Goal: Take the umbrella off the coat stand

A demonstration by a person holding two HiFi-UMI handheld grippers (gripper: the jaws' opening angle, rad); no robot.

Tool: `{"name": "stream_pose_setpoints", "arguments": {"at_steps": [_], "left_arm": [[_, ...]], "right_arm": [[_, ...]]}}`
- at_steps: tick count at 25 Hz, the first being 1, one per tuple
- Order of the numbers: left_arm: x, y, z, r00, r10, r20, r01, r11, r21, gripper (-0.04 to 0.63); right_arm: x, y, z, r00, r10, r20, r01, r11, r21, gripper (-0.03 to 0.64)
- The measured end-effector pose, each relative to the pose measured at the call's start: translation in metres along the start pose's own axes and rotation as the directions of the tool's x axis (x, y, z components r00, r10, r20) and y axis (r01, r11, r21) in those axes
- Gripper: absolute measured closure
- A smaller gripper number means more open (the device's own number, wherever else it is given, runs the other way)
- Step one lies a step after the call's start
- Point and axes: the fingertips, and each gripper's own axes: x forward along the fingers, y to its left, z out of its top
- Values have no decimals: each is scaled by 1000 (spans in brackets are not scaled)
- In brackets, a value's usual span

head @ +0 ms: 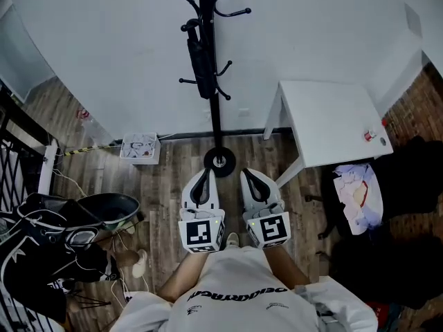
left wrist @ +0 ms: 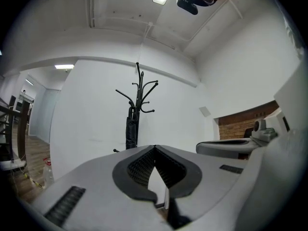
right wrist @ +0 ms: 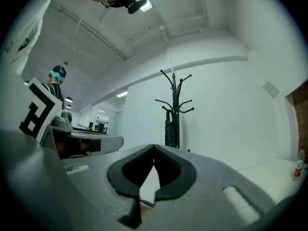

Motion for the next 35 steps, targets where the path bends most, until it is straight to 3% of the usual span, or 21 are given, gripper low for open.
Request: {"name": "stream_pose_setpoints", "arguments": {"at_steps": [12,26,32,35], "left_arm": [[61,24,-4,997,77,-11,-77,997,-8,598],[168,76,18,999,41,16,-40,999,-35,591],[221,101,21,1000,10,7,-9,998,-60,520],[242,108,17,1000,-22,-15,21,997,-71,443]], "right_arm": [[42,-28,-27,999,39,-37,-38,998,41,618],[129,-64,-20,999,34,-17,-33,998,47,618],[169,-83,-26,1000,24,-15,-22,995,100,618],[182,-88,-25,1000,24,-5,-23,994,109,618]]}}
